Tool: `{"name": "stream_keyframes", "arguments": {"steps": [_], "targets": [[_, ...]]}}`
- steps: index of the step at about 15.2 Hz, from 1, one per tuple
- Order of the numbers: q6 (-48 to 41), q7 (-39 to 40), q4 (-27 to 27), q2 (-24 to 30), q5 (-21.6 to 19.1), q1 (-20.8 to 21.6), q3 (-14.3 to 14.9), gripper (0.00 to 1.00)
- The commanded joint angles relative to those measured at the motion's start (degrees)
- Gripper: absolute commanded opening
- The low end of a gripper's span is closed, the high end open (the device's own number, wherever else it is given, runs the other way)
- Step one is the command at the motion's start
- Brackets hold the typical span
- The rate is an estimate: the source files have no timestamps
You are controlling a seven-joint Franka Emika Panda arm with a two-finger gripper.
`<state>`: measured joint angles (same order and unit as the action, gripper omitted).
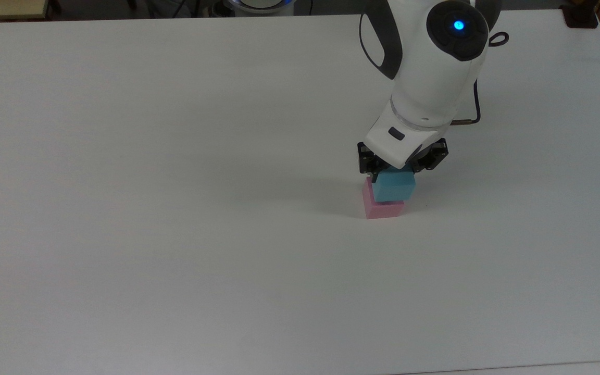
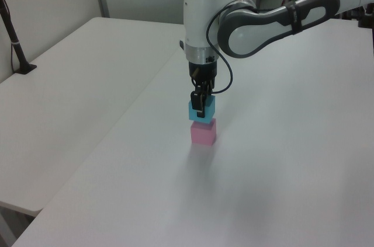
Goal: Put blue cube on pink cube
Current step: 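Lower the light-blue cube onto the pink cube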
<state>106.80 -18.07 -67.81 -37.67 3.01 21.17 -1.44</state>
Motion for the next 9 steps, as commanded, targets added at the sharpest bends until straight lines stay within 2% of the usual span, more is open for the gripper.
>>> {"name": "stream_keyframes", "arguments": {"steps": [1, 9], "targets": [[0.0, 2.0, 1.0, -1.3, -0.8, 0.1, 0.1, 0.36], [2.1, 2.1, 1.1, -2.1, -0.7, 0.4, -0.1, 0.4]]}}
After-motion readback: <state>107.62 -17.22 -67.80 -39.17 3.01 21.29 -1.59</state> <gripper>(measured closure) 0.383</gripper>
